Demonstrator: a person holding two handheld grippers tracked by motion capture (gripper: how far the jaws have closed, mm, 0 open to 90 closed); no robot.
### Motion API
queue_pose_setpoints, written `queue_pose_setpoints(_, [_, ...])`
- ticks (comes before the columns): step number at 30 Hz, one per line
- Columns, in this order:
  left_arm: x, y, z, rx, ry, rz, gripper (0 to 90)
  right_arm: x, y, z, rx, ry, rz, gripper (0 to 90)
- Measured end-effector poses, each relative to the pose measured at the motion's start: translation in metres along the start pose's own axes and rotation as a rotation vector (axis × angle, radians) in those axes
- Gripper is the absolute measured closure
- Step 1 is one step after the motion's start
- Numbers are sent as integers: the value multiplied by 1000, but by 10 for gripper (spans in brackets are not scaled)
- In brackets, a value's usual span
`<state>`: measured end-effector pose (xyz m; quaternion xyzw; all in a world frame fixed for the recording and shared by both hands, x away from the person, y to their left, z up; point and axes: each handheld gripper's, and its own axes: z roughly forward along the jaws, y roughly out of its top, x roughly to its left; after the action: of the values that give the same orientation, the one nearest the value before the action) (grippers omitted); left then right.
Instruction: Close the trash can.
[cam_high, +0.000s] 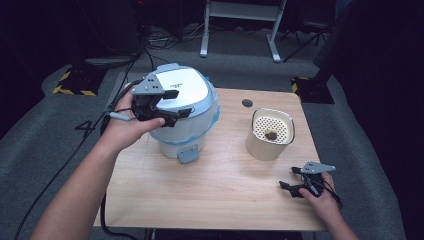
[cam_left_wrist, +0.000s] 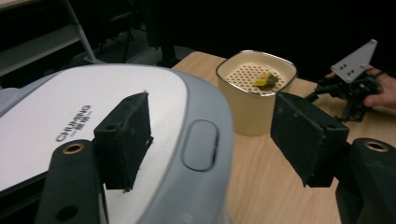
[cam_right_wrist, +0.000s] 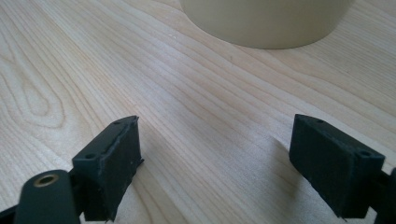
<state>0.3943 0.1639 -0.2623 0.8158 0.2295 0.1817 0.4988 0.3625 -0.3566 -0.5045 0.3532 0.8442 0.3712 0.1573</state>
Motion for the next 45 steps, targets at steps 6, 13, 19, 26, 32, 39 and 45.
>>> queue_pose_setpoints(6, [-21, -8, -9, -1, -24, 22, 291, 0, 0, 0, -1, 2, -2, 165])
queue_pose_setpoints(13, [-33, -29, -12, 19, -25, 16, 287, 0, 0, 0, 1, 1, -3, 165])
queue_pose_setpoints(19, [-40, -50, -14, 24, -25, -7, 278, -1, 0, 0, 1, 3, -6, 164])
queue_pose_setpoints(26, [-45, -76, -10, 44, -27, -33, 277, -1, 0, 0, 1, 3, -6, 164])
queue_pose_setpoints(32, [-49, -98, -7, 52, -13, -47, 265, -1, 0, 0, 1, 3, -6, 165])
queue_pose_setpoints(39, [-50, -123, 2, 84, 0, -63, 236, -1, 0, 0, 1, 3, -6, 165])
queue_pose_setpoints(45, [-50, -146, 10, 115, 17, -92, 229, -1, 0, 0, 1, 3, -6, 165])
